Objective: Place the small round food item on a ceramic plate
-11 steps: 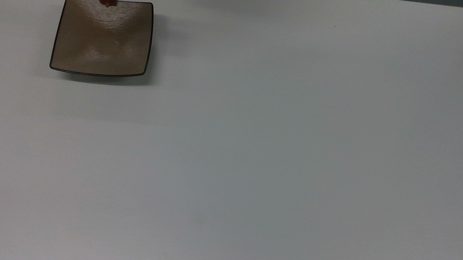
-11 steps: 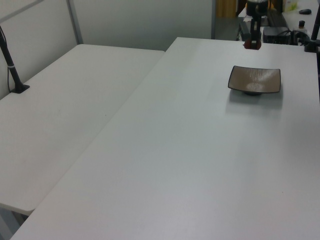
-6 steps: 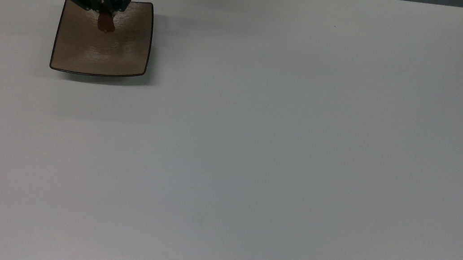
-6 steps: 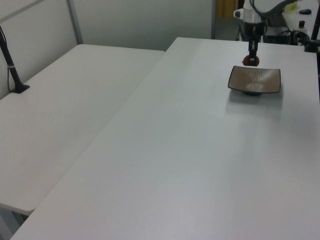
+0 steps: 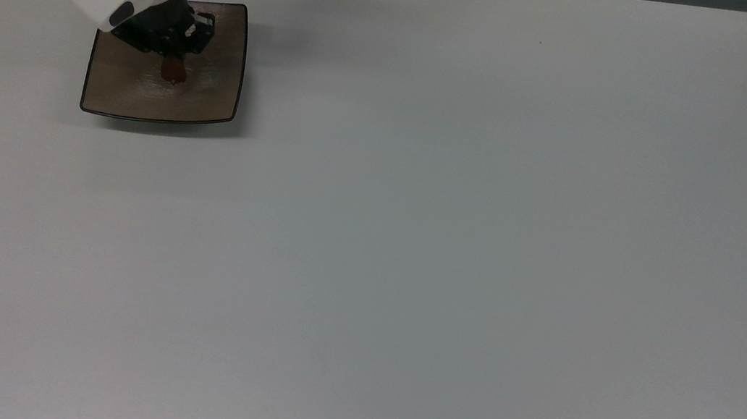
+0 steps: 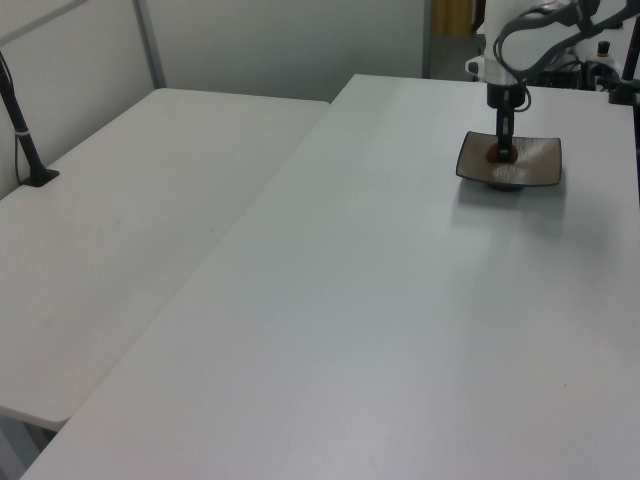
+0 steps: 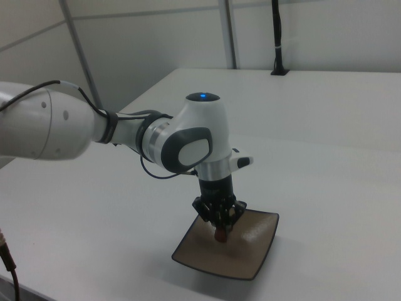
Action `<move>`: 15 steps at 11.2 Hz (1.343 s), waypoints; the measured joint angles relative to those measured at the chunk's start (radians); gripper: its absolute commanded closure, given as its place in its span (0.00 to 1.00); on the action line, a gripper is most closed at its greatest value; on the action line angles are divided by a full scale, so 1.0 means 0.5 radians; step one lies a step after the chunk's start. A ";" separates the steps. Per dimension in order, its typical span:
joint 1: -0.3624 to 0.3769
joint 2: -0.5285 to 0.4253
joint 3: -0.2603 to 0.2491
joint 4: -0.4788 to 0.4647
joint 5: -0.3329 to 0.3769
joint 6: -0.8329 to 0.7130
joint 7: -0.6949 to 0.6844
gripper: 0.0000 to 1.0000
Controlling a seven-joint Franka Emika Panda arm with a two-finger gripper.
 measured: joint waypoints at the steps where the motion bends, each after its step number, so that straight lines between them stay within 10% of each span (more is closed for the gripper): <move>1: 0.000 0.025 0.000 -0.004 0.000 0.007 0.000 0.89; 4: -0.002 0.080 0.000 -0.005 0.000 0.010 0.000 0.69; 6: -0.005 0.095 0.000 -0.005 0.000 0.013 0.000 0.00; 15: -0.027 0.095 0.000 -0.004 0.001 0.013 0.000 0.00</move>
